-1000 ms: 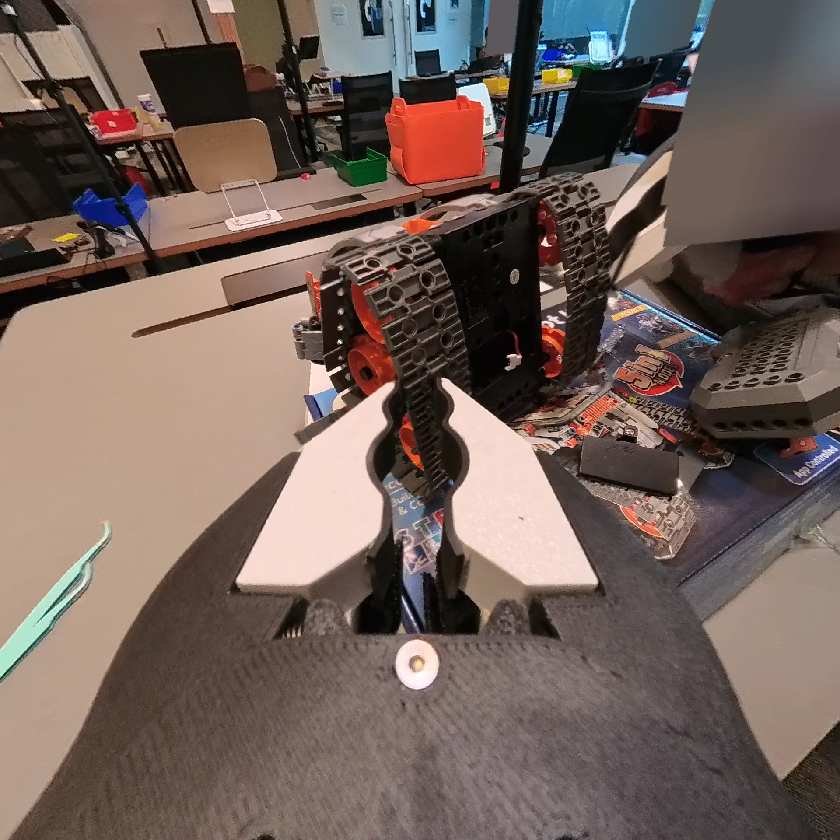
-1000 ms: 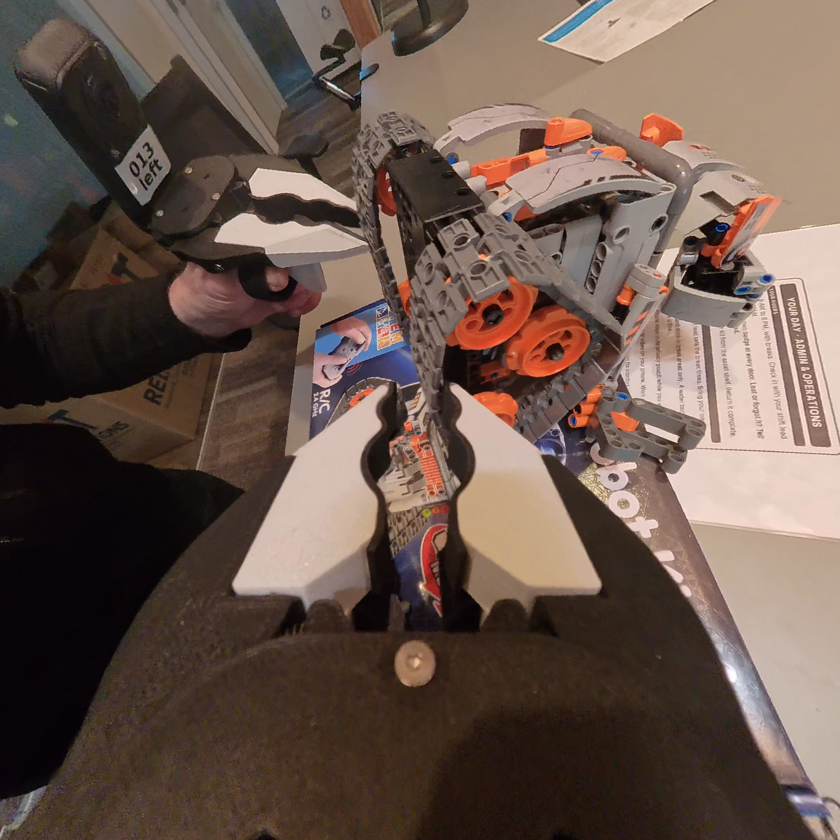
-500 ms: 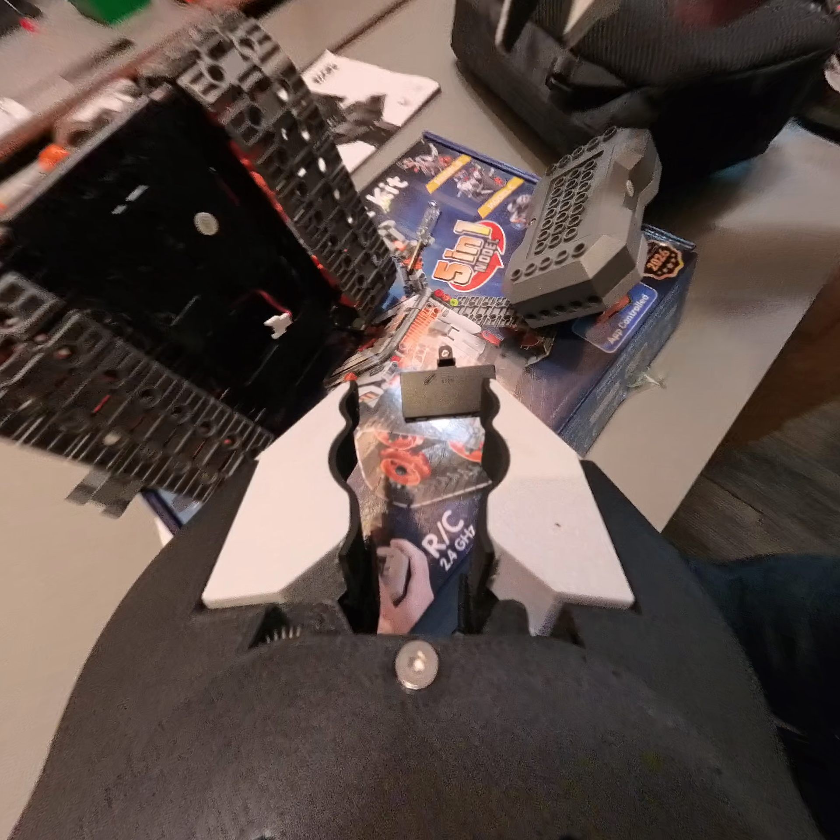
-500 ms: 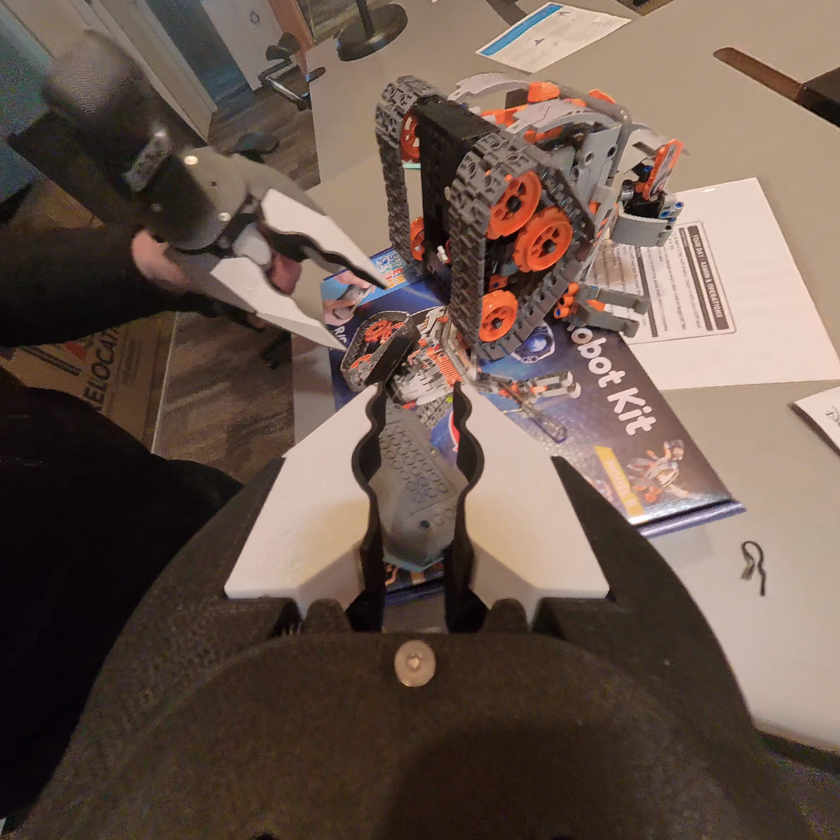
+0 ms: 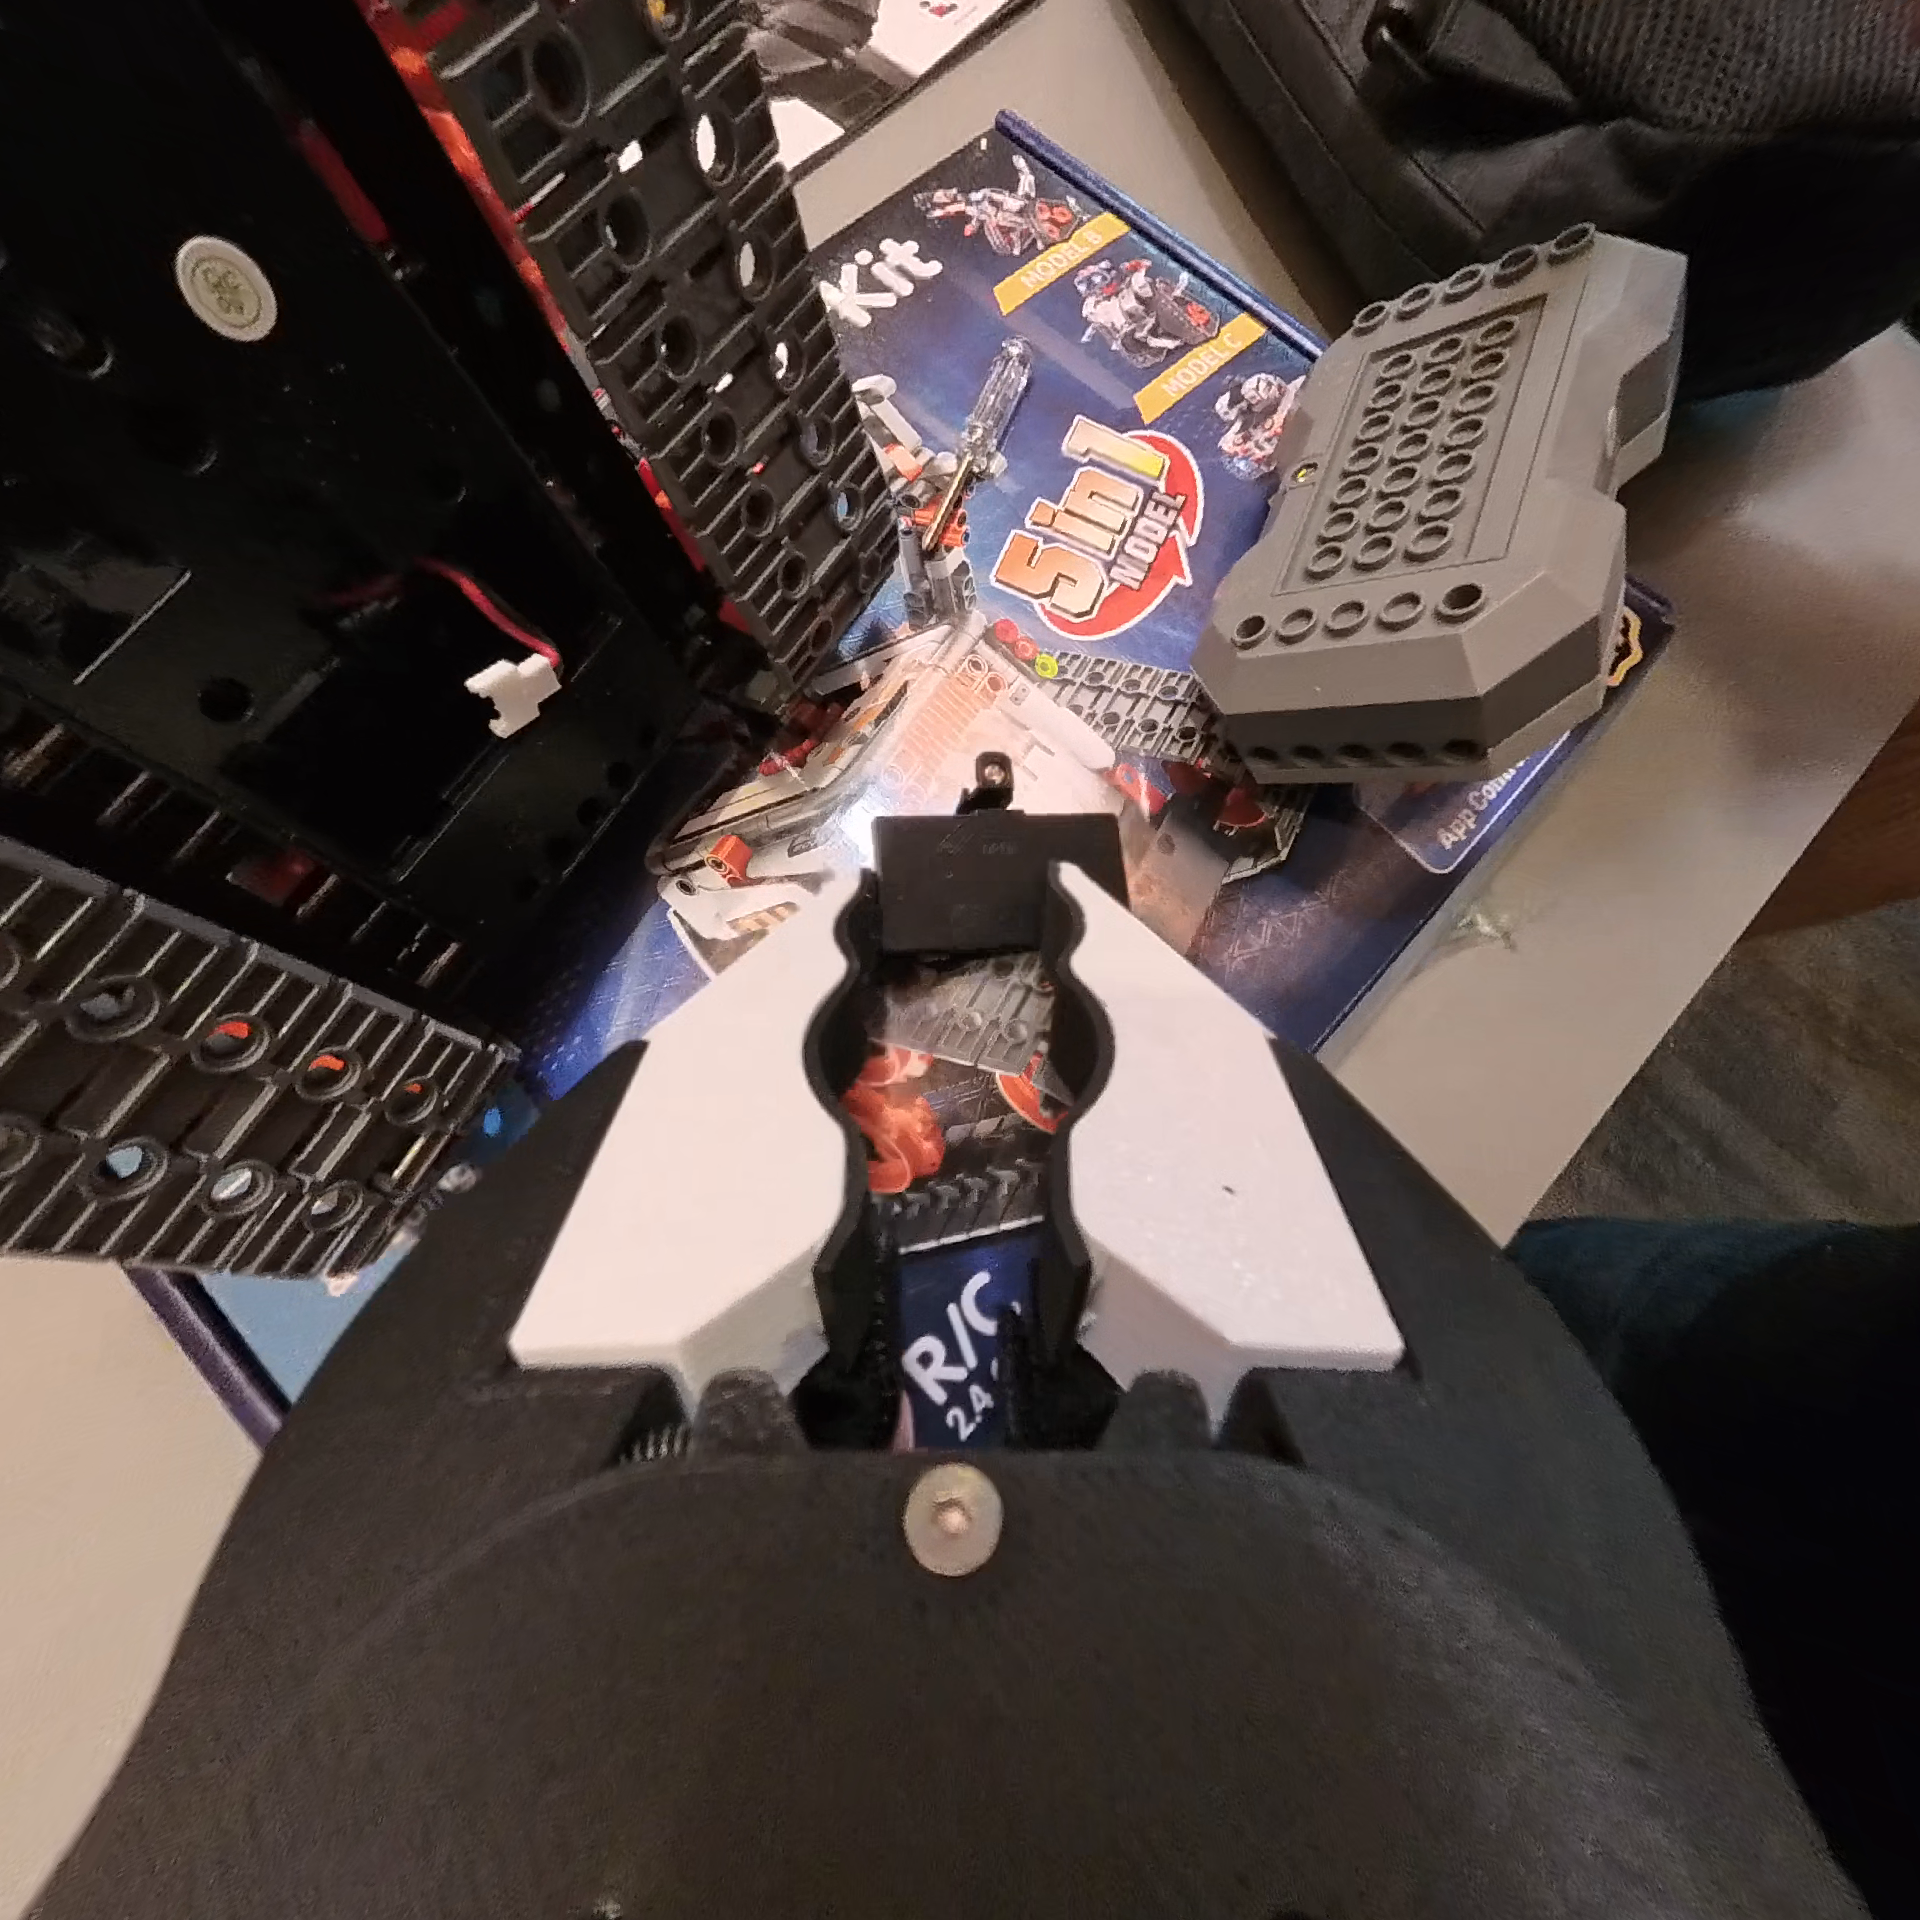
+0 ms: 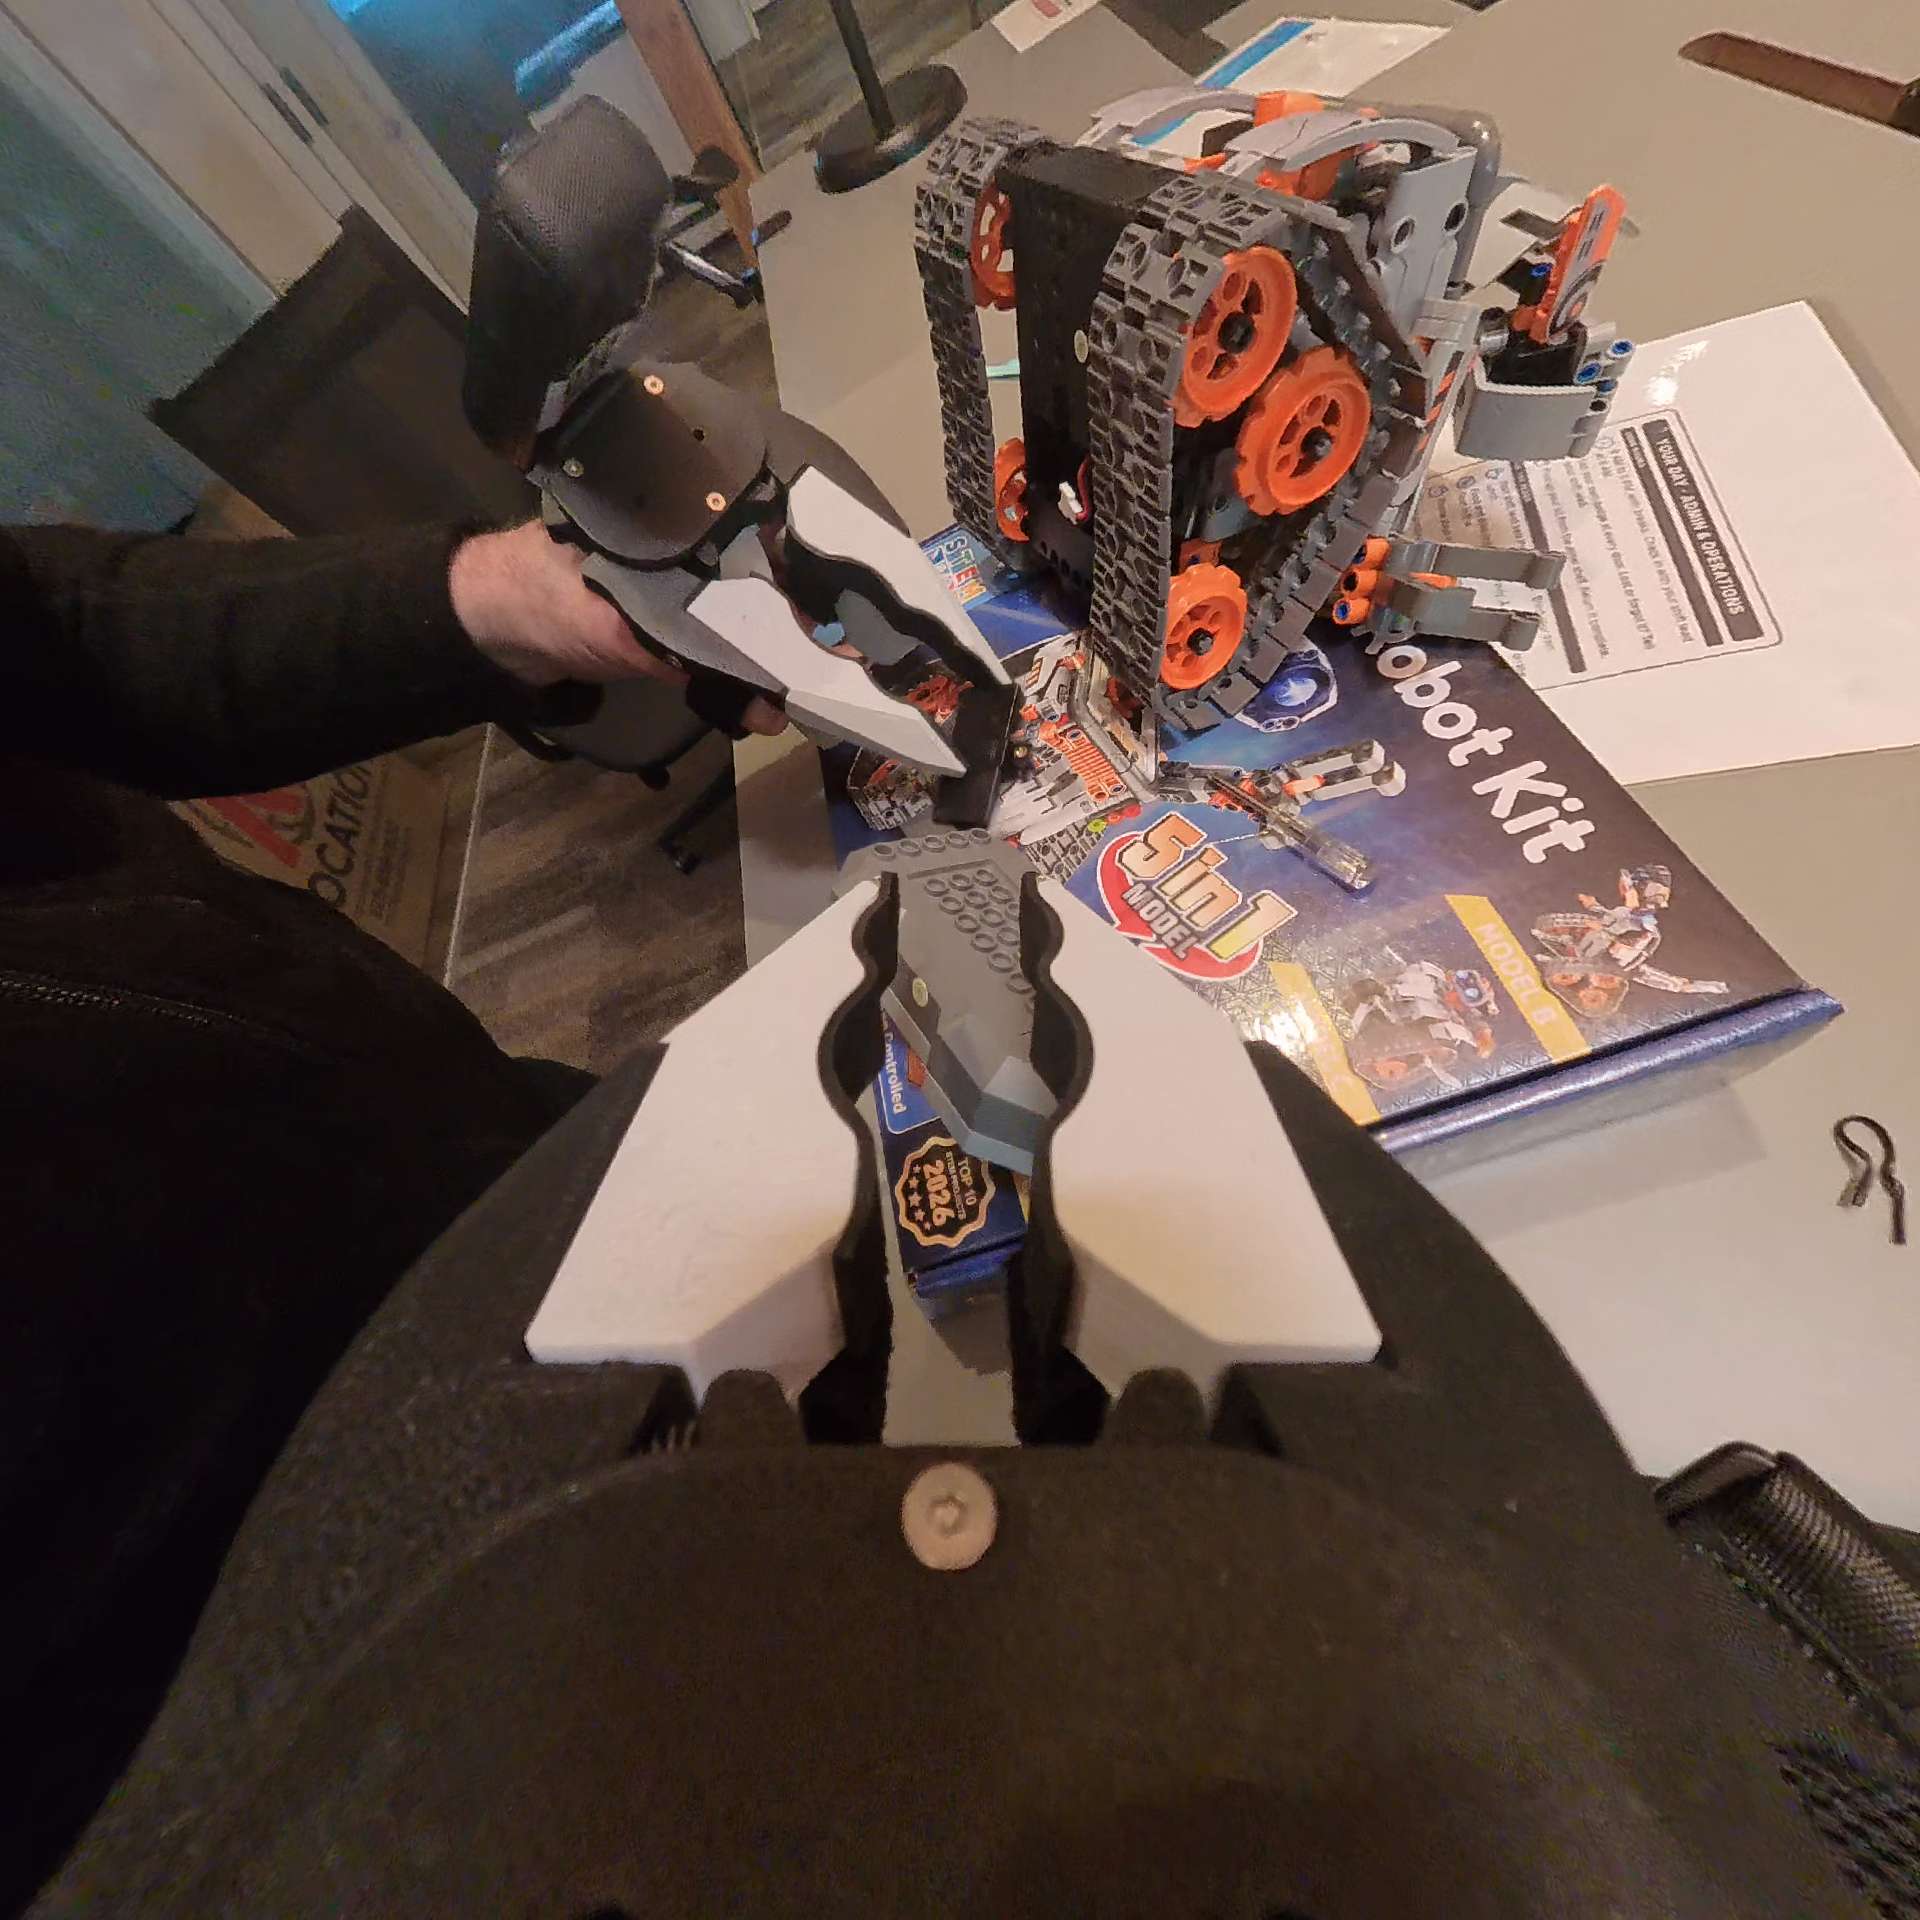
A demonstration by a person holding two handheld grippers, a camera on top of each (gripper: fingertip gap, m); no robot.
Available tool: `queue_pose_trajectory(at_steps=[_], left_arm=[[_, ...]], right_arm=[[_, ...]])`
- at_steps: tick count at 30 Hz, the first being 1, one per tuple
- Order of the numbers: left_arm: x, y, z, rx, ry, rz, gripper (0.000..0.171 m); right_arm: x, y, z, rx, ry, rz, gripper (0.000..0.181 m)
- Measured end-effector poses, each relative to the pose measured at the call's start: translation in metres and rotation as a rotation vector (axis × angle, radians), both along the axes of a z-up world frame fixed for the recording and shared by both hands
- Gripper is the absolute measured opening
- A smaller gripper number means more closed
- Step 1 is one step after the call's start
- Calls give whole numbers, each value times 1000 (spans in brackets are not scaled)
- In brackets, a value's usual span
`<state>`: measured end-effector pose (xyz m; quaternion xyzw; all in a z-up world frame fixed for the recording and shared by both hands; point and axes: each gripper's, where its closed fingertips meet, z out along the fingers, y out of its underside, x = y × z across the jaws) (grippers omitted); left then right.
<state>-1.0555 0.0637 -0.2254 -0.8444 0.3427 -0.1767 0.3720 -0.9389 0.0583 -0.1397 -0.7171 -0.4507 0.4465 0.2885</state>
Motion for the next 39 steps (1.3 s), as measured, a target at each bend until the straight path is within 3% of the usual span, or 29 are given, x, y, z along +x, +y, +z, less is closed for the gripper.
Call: queue_pose_trajectory(at_steps=[12, 20, 24, 27, 33, 39], left_arm=[[5, 4, 21, 33, -185, 134, 3], [5, 3, 48, 87, -338, 171, 0], [4, 2, 52, 79, -359, 179, 0], [-7, 5, 45, 42, -361, 260, 0], [-21, 2, 24, -54, -423, 425, 1], [-32, 0, 13, -90, -416, 527, 11]], right_arm=[[13, 3, 3, 20, -13, -41, 20], [-15, -2, 12, 135, -54, 9, 19], [-30, -2, 8, 165, -79, 55, 19], [-26, 14, 6, 156, -96, 37, 19], [-11, 62, -26, 213, -287, 37, 19], [-23, 79, -62, 291, -419, 233, 21]])
